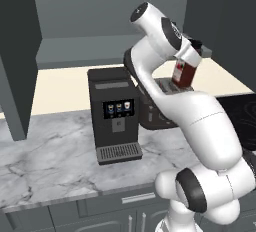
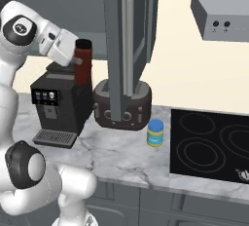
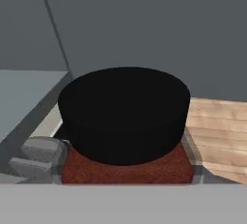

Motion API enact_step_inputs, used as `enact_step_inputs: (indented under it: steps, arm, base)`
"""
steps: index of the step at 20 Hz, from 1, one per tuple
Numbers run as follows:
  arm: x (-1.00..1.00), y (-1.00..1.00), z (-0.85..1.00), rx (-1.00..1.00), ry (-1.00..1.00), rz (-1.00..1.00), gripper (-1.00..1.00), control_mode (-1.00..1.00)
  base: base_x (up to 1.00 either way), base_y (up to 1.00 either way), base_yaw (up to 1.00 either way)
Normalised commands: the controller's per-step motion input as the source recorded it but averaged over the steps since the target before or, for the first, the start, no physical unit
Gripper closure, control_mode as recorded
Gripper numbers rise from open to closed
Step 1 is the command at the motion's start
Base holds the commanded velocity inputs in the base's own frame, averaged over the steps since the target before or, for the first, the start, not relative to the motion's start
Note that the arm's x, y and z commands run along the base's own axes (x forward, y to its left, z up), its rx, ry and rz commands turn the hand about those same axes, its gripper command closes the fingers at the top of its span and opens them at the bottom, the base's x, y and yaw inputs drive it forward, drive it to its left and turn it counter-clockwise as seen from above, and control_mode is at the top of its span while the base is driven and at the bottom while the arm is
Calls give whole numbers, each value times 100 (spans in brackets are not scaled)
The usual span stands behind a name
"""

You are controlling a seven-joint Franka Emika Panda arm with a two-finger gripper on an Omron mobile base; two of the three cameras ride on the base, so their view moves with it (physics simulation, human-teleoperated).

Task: Collect the paprika, mayonnaise, and shaker from the cabinet and place them next to the stove.

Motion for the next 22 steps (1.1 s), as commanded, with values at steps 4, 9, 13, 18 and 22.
enact_step_inputs:
  steps: [4, 9, 13, 18, 22]
  arm:
    - [-18, -37, -66, -11, 0, -8, 100, -100]
    - [-2, -20, -67, -14, 0, -9, 100, -100]
    - [0, -16, -62, -11, 8, -13, 100, -100]
    - [0, -20, -63, -5, 14, -14, 100, -100]
    - [-1, -27, -66, -2, 15, -15, 100, -100]
  base:
    - [0, 0, 0]
    - [0, 0, 0]
    - [0, 0, 0]
    - [0, 0, 0]
    - [0, 0, 0]
